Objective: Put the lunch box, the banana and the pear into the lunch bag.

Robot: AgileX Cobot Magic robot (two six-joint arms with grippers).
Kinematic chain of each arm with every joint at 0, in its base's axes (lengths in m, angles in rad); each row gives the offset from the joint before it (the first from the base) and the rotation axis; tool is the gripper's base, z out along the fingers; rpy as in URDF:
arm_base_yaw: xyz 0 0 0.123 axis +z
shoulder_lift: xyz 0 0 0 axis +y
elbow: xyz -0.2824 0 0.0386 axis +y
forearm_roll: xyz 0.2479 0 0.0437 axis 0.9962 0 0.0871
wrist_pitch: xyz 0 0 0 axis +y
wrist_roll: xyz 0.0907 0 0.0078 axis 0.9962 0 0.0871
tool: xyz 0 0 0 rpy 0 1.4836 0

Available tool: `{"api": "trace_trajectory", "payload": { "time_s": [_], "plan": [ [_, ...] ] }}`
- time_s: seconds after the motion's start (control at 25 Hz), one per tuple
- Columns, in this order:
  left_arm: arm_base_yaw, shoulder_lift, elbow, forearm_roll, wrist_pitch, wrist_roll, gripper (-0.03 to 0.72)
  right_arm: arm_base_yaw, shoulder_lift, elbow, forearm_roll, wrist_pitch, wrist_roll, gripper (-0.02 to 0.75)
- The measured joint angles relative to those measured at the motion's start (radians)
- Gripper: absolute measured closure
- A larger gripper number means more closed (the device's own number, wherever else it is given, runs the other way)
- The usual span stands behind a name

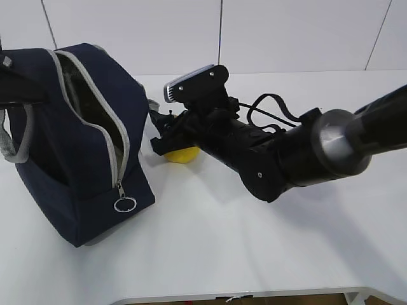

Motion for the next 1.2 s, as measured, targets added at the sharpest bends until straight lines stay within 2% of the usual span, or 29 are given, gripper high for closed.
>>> {"api": "trace_trajectory", "payload": {
  "time_s": [0.2, 0.44, 1.2],
  "plan": [
    [0.000, 0.000, 0.000, 0.002, -0.002, 0.000, 0.686, 0.000, 0.034, -0.055, 0.009, 0.014, -0.024, 0.171],
    [0.000, 0.000, 0.000, 0.002, -0.002, 0.000, 0.686, -0.007, 0.048, -0.069, 0.088, 0.027, -0.053, 0.171],
    [0.000, 0.000, 0.000, 0.005, -0.002, 0.000, 0.686, -0.015, 0.092, -0.105, 0.050, 0.058, -0.057, 0.171]
  ]
}}
